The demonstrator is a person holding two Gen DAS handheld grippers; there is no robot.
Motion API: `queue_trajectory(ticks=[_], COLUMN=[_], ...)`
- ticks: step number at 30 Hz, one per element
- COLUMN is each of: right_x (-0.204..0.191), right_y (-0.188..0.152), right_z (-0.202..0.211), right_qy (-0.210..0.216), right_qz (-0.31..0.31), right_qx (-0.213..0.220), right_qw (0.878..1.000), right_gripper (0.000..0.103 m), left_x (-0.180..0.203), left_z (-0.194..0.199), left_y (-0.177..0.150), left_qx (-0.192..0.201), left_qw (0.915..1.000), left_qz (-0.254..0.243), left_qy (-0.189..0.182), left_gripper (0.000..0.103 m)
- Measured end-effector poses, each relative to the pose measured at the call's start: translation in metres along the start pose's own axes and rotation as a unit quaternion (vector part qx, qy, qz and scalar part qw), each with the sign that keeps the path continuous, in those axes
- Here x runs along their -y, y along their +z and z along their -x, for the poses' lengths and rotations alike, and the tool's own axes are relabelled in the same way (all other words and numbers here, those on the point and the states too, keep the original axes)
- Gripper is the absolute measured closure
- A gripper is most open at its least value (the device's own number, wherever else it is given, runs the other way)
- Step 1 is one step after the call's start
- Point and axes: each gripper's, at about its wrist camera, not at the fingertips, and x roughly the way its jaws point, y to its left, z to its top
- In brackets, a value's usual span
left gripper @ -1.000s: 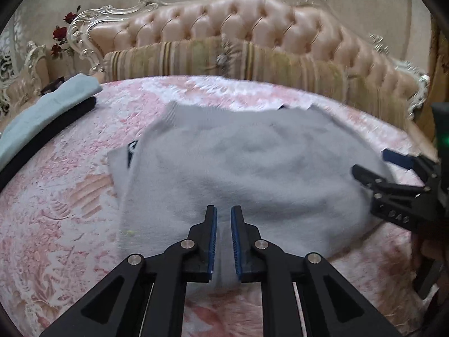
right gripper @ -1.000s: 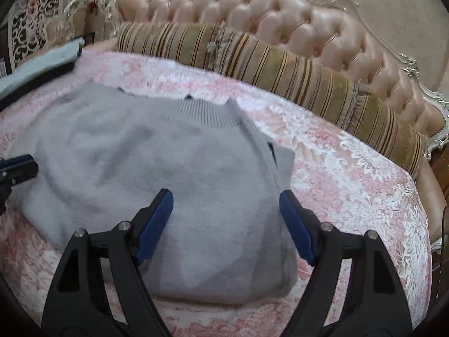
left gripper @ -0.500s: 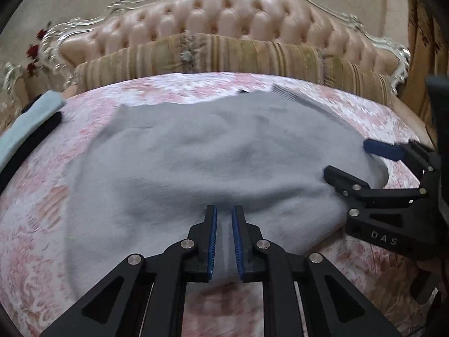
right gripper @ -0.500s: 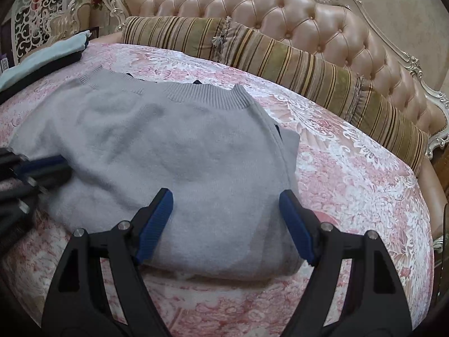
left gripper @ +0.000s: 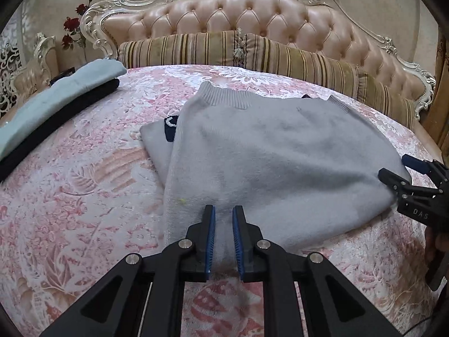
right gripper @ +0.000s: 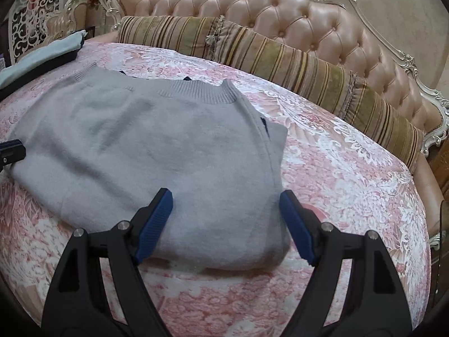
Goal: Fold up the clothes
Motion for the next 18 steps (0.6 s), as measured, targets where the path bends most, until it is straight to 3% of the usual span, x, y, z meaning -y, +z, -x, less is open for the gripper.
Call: queue_trajectory(ticks=[5,18], right_x=[0.01,0.022], right_y=[-0.003,-0.007], right_z=[0.0,0.005], right_qy=[-0.007,-0.023], right_qz=[-0.004,0.002], right_qx=[-0.006,-0.009], right_qw=[1.0,1.0], right_gripper=[0.023,0.023], left_x=[-0.007,-0.029], left_z=[0.005,0.022], left_y=[-0.003,0.0], left_qx=[-0.003,-0.002], left_qw=[0.9999,0.9984], left_qz=[0.011,0.033], left_qy=[-0.001,0.045], left_gripper=[0.089,0.089])
